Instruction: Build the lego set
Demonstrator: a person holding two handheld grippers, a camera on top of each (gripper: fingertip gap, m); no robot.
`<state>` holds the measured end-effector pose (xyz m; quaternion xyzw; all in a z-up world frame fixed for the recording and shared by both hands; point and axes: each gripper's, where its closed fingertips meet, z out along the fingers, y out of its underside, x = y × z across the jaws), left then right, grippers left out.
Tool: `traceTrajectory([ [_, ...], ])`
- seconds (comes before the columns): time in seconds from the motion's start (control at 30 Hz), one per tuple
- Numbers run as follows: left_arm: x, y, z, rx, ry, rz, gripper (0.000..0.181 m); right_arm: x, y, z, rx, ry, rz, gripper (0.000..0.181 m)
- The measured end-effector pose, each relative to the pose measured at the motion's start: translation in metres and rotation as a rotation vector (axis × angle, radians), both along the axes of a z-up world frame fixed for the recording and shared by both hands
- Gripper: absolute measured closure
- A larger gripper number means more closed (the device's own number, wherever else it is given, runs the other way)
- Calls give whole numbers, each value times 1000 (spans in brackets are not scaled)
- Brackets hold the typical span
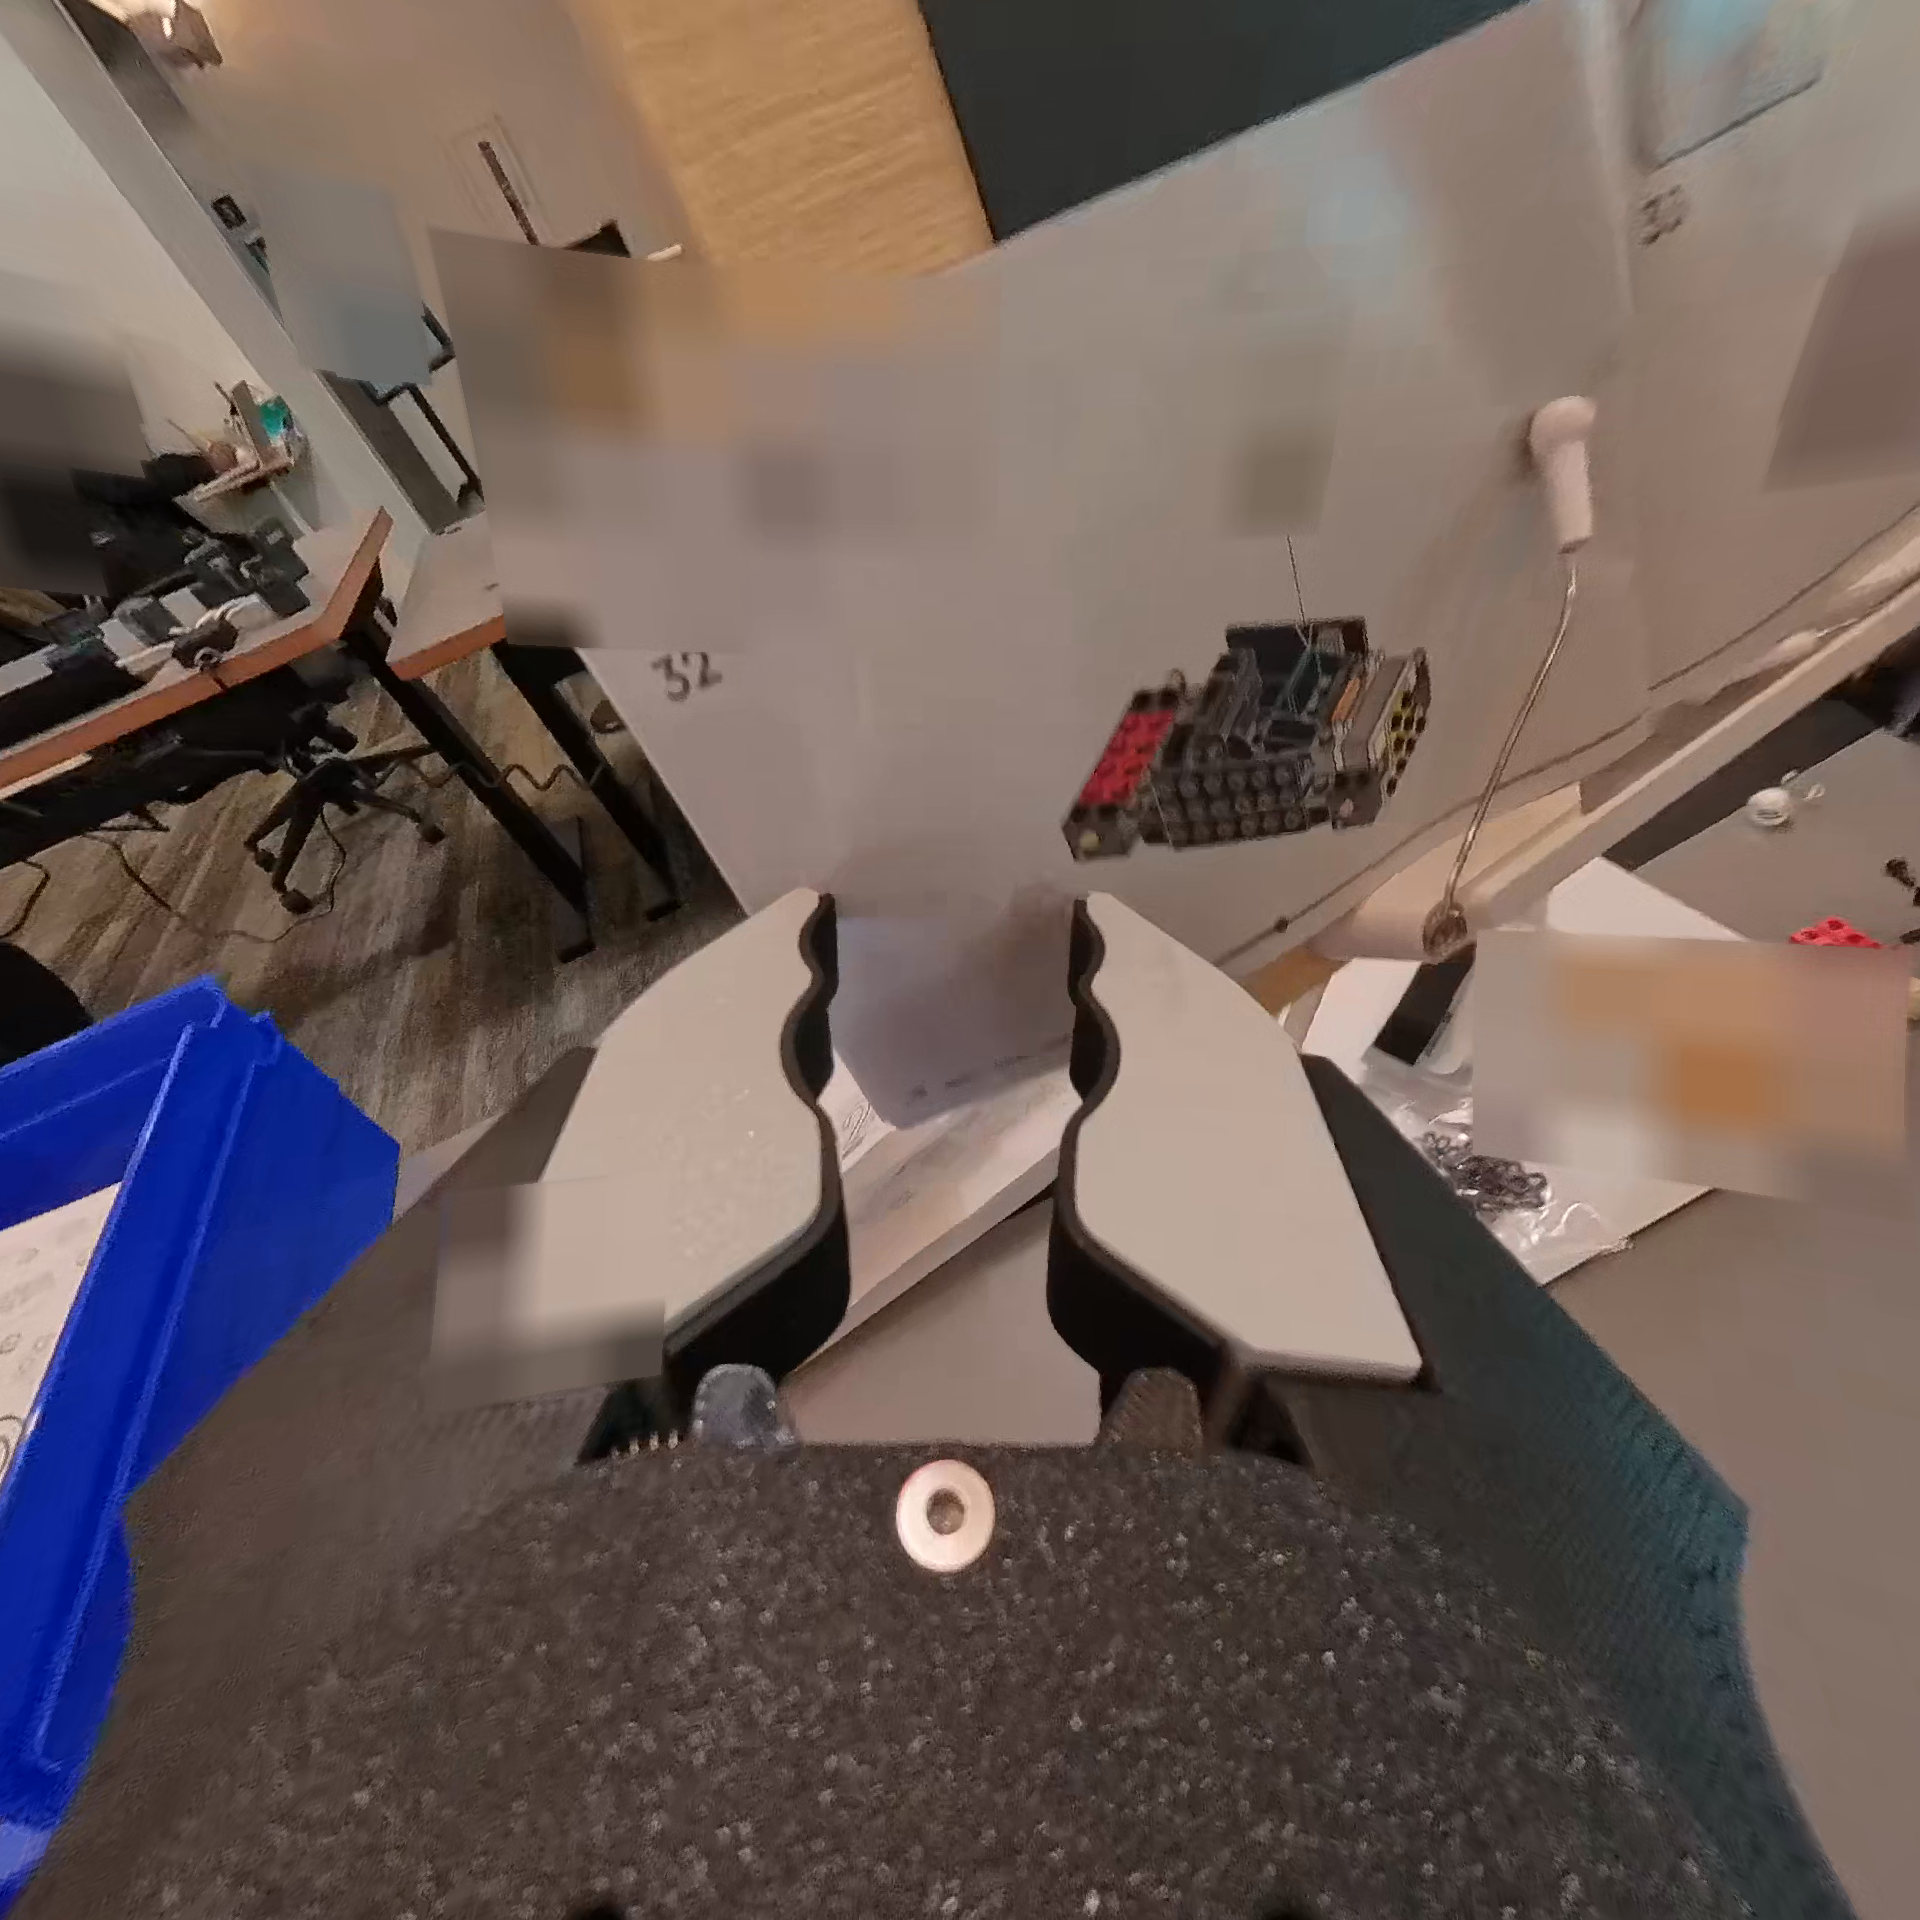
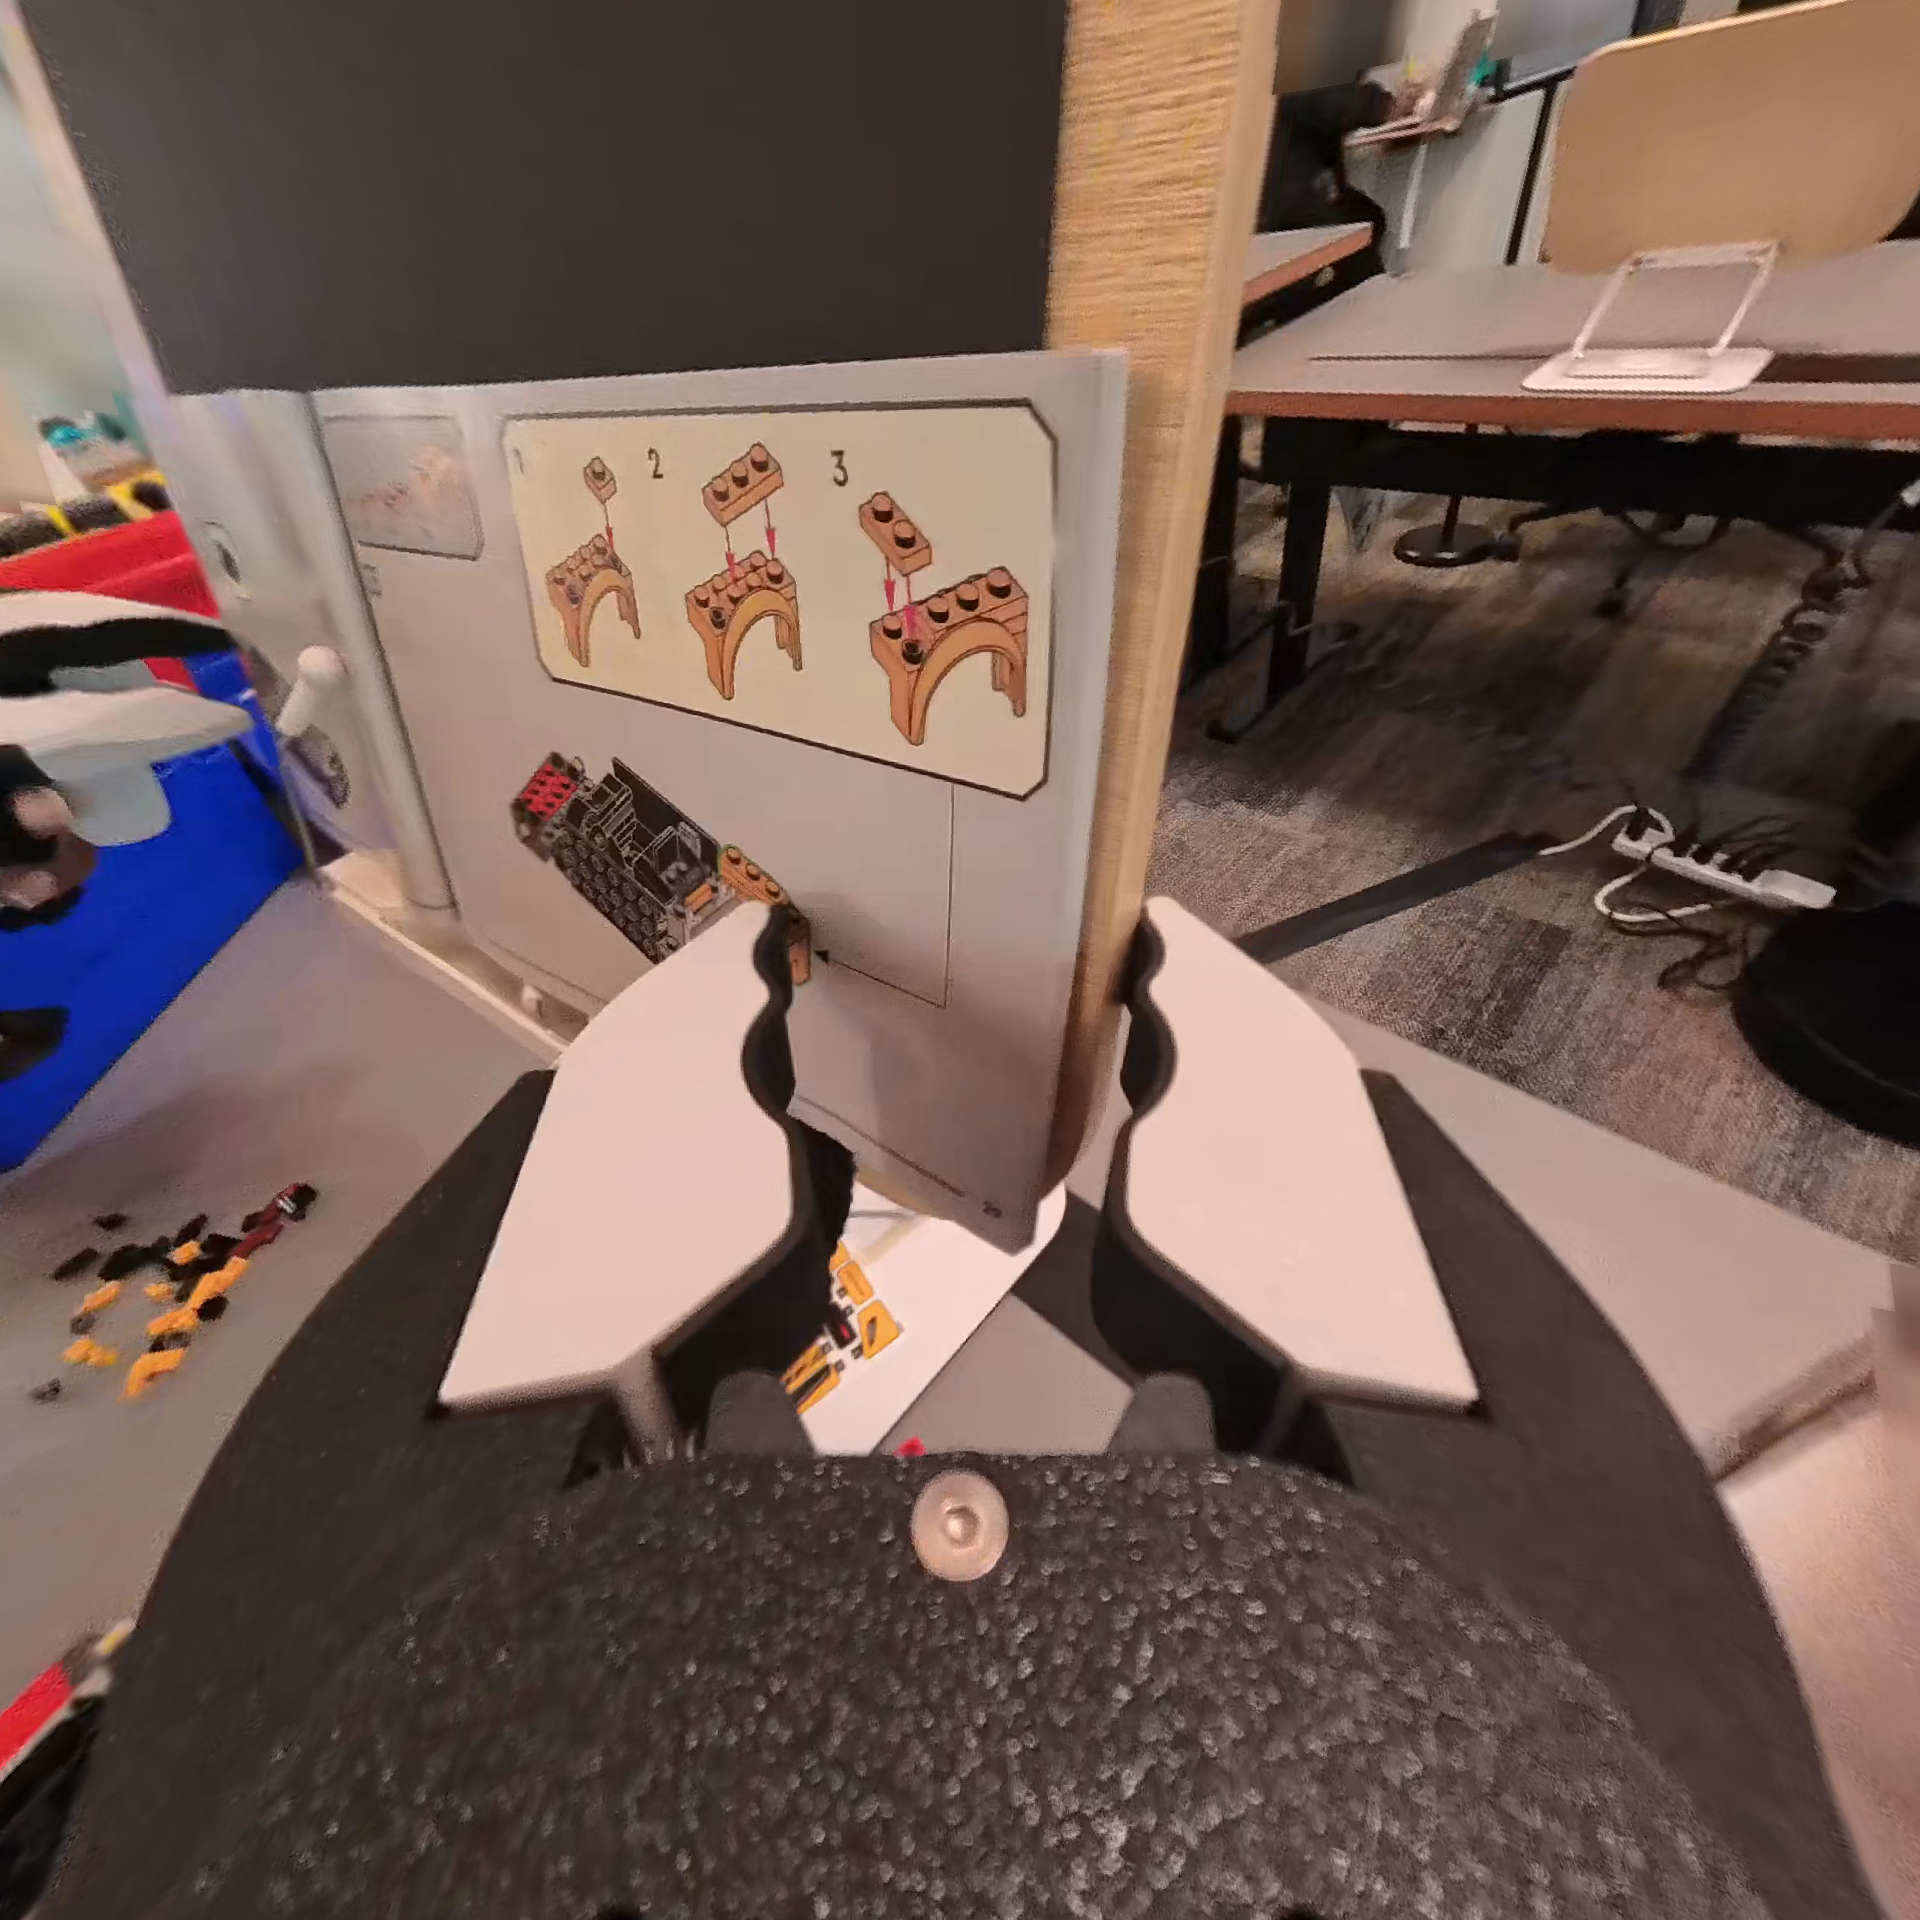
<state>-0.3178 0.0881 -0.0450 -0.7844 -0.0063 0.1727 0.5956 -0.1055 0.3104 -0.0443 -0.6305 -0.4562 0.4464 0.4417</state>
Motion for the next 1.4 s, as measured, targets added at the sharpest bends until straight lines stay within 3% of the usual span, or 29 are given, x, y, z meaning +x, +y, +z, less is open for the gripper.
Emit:
traceTrajectory([
  [0.27, 13, -6, 9, 79, -43, -10, 138, 16, -13, 2, 75, 30, -119, 117],
  [0.43, 25, -17, 16, 141, -62, -22, 152, 53, -22, 27, 191, 113, -255, 114],
  [0.53, 25, -21, 28, 242, -81, 10, 180, 79, -54, 38, 222, 200, -329, 135],
  [0.67, 20, -13, 42, 331, -107, 78, 181, 106, -102, 35, 299, 224, -451, 181],
  [0.8, 12, -2, 51, 390, -111, 165, 181, 109, -151, 16, 222, 224, -429, 181],
  [0.93, 0, 7, 62, 432, -108, 224, 181, 99, -177, -5, 318, 183, -385, 181],
  [1.07, -8, 14, 69, 462, -110, 236, 181, 95, -184, -4, 423, 168, -342, 181],
  [1.4, -4, 23, 63, 487, -125, 212, 181, 89, -179, -25, 401, 97, -302, 179],
])
